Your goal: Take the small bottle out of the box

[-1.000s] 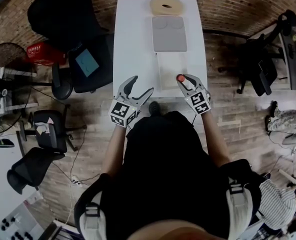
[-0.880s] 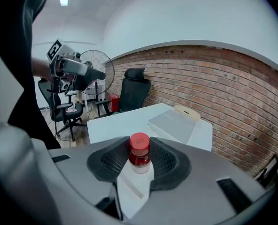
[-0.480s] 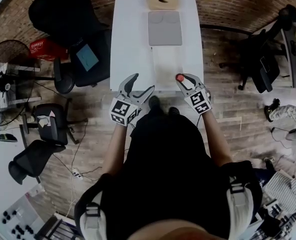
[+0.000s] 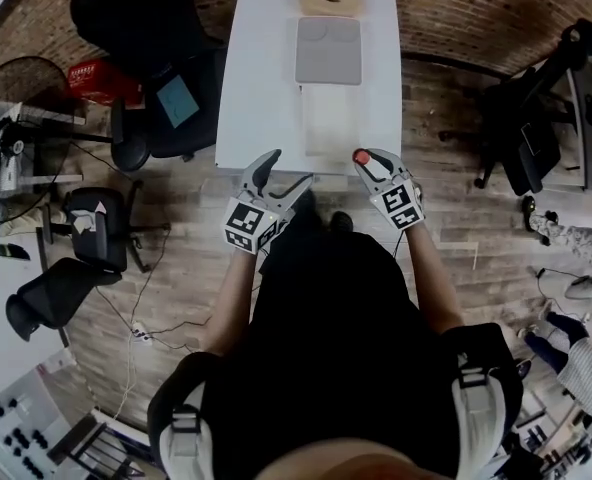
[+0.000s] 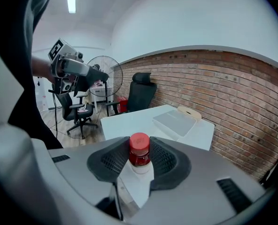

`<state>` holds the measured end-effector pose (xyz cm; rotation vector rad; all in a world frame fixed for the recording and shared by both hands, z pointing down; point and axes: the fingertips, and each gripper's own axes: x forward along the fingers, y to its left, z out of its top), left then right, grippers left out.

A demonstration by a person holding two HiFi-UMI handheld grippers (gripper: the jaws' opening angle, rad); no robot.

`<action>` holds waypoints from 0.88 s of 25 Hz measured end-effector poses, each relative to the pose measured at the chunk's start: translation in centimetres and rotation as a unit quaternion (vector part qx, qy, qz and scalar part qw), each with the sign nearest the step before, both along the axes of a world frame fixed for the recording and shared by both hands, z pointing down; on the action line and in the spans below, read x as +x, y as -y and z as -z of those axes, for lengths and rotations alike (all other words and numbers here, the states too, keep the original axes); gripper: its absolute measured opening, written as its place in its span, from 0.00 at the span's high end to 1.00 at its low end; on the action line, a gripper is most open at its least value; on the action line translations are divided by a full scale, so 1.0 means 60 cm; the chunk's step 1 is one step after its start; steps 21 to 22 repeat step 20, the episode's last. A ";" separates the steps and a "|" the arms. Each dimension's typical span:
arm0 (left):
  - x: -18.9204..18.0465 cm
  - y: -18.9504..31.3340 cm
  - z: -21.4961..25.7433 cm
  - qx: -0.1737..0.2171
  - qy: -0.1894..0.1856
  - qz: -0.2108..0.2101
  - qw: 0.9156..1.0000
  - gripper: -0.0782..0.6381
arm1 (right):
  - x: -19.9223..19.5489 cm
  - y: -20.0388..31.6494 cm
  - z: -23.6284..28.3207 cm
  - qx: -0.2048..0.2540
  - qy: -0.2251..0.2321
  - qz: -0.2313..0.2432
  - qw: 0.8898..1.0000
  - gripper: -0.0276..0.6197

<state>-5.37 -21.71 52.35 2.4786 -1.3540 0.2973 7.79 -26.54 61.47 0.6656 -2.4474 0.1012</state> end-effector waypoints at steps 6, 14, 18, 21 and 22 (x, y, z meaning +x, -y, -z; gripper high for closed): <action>0.019 -0.026 -0.001 0.001 0.005 0.016 1.000 0.40 | 0.021 -0.014 0.001 0.005 0.004 0.009 1.000 0.76; 0.044 -0.052 -0.001 0.003 0.004 0.032 0.999 0.40 | 0.044 -0.031 0.004 0.008 0.004 0.023 1.000 0.76; 0.052 -0.064 -0.004 0.002 0.003 0.038 0.999 0.40 | 0.053 -0.037 0.003 0.009 0.004 0.028 1.000 0.76; 0.055 -0.071 -0.007 0.000 0.002 0.040 0.999 0.40 | 0.056 -0.041 0.001 0.010 0.004 0.029 1.000 0.76; 0.055 -0.071 -0.007 0.000 0.002 0.040 0.999 0.40 | 0.056 -0.041 0.001 0.010 0.004 0.029 1.000 0.76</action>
